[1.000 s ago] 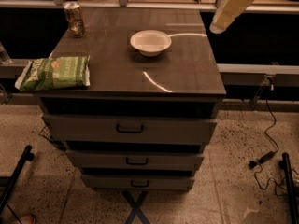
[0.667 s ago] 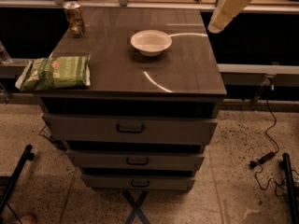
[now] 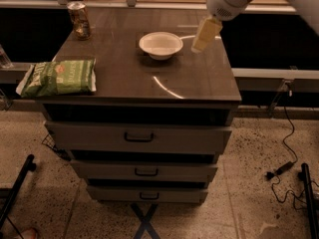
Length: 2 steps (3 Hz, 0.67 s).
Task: Move paper bowl near green jalapeno chip bag
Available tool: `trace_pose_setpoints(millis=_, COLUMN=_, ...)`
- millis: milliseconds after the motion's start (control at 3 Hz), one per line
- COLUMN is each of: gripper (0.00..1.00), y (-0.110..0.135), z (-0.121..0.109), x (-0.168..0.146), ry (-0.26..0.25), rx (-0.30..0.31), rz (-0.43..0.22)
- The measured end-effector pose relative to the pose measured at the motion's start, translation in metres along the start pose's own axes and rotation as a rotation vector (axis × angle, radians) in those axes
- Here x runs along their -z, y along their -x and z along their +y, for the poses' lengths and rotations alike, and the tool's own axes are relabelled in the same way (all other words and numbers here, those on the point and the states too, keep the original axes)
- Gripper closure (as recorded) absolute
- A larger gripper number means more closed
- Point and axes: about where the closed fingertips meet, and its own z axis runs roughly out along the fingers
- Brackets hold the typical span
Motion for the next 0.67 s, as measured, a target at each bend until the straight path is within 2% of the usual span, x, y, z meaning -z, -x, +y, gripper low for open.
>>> trace_pose_setpoints(millis=333, gripper=0.0, y=0.004, z=0.01, x=-0.039, ry=0.029, rx=0.023, rz=-0.016)
trace_pose_setpoints(millis=667, gripper=0.0, y=0.021, z=0.034, x=-0.07, ry=0.09, rx=0.071, rz=-0.066)
